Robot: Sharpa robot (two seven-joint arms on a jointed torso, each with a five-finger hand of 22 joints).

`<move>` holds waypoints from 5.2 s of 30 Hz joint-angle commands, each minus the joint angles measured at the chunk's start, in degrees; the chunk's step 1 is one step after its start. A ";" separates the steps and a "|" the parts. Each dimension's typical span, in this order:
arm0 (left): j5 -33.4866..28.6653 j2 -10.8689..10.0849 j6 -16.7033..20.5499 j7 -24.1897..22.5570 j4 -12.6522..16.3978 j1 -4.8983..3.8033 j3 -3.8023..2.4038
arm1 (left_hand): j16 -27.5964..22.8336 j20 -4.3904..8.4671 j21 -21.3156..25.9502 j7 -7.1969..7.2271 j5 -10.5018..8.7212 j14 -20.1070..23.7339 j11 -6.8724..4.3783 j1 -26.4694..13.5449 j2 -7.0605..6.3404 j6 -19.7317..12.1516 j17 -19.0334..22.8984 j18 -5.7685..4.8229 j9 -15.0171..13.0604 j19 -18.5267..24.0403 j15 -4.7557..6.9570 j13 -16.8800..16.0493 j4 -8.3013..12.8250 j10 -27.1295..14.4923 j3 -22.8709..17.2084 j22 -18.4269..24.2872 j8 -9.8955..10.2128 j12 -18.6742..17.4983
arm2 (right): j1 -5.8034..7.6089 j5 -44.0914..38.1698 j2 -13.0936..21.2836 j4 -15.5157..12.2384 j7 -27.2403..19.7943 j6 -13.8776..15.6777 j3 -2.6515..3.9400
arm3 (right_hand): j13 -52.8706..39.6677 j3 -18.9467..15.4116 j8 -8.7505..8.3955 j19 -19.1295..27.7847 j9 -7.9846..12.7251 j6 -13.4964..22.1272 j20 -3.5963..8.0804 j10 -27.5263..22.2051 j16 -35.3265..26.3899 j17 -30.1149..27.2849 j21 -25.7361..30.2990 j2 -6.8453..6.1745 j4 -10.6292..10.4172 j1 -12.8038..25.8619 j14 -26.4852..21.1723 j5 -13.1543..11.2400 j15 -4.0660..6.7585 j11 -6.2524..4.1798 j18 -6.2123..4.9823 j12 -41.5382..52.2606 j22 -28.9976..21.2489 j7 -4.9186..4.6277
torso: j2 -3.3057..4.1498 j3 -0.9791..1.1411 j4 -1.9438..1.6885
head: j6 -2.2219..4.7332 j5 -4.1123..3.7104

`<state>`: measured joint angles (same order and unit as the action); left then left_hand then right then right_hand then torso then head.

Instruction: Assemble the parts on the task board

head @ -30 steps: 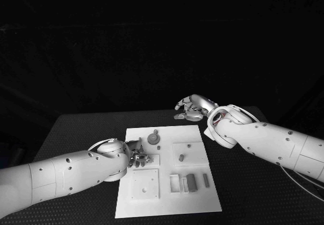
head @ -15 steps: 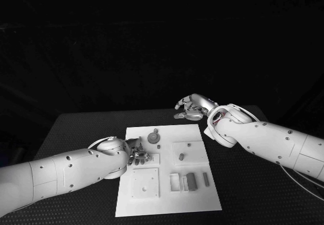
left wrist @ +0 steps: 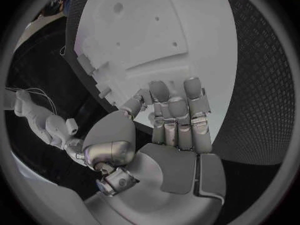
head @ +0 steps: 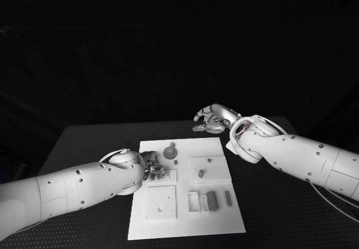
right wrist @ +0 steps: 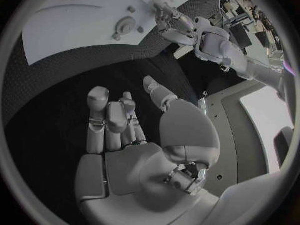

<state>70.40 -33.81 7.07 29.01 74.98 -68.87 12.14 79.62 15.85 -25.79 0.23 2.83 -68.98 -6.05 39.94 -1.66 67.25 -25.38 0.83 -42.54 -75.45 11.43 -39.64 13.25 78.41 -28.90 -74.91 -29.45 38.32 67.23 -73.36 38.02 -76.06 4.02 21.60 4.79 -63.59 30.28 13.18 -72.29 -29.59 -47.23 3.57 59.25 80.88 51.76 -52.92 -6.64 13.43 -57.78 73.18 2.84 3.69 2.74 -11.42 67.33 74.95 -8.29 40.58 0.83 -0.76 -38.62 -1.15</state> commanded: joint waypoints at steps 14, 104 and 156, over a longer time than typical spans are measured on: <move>-3.12 0.17 -0.41 -0.63 -0.31 0.00 -0.11 | 0.08 -0.08 0.19 -0.39 -0.06 0.86 0.49 1.32 -0.77 -1.10 0.71 -0.24 -0.08 0.67 0.03 0.27 2.15 -1.03 0.42 -1.03 0.13 -0.32 | -0.12 0.20 -0.05 0.10 -0.37 -0.80 0.03 | 0.08 -0.03 0.08 0.07 -0.04 0.65 0.43 -0.49 -0.35 0.04 0.37 0.04 -0.30 0.60 -0.10 0.23 -0.18 0.09 -3.58 0.06 0.75 -1.09 | -0.01 -0.03 -0.05 | -0.11 -0.10; -5.56 0.25 -1.67 -0.80 -1.32 0.02 -1.51 | 0.70 -0.39 1.29 -1.31 -0.06 2.38 1.35 10.61 4.45 -3.09 2.76 -0.83 -0.64 2.00 -0.84 0.71 3.47 -2.67 1.82 -1.26 0.70 -0.38 | -0.36 0.33 0.09 0.19 -0.31 -1.35 0.03 | 0.16 -0.06 -0.05 0.02 0.00 0.82 0.47 -0.54 -0.44 0.06 0.53 -0.08 -0.58 0.76 -0.08 0.23 -0.22 0.14 -3.58 0.09 0.78 -1.13 | -0.05 -0.07 -0.12 | -0.84 -0.27; -0.10 0.28 -2.89 -0.67 -0.86 0.23 -1.24 | 0.94 -0.35 1.20 -1.27 -0.06 2.44 1.30 11.53 3.65 -2.99 2.95 -0.82 -0.59 2.01 -0.79 0.74 3.41 -2.68 2.72 -1.21 0.76 -0.27 | -0.40 0.33 0.23 0.13 -0.30 -1.41 0.03 | 0.21 -0.16 -0.08 0.00 0.00 0.86 0.47 -0.57 -0.48 0.07 0.61 -0.21 -0.85 1.04 -0.07 0.23 -0.24 0.16 -3.58 0.12 0.80 -1.15 | 0.00 -0.02 -0.03 | -0.85 -0.05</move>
<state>69.23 -33.61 4.59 28.60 74.20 -68.75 10.85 80.28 15.12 -24.43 -0.87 2.60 -66.41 -4.61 49.05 -0.05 64.09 -22.50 0.82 -43.12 -73.50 10.28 -38.90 16.52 76.16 -26.31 -74.95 -28.78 37.66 66.86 -72.96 38.27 -75.87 4.04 20.75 4.79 -63.47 30.13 13.18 -72.26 -29.59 -47.20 3.55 58.97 80.65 51.76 -52.69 -6.65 12.95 -57.31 73.18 2.84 3.69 2.86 -11.40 67.33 74.95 -8.32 40.59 0.80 -0.79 -39.44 -1.19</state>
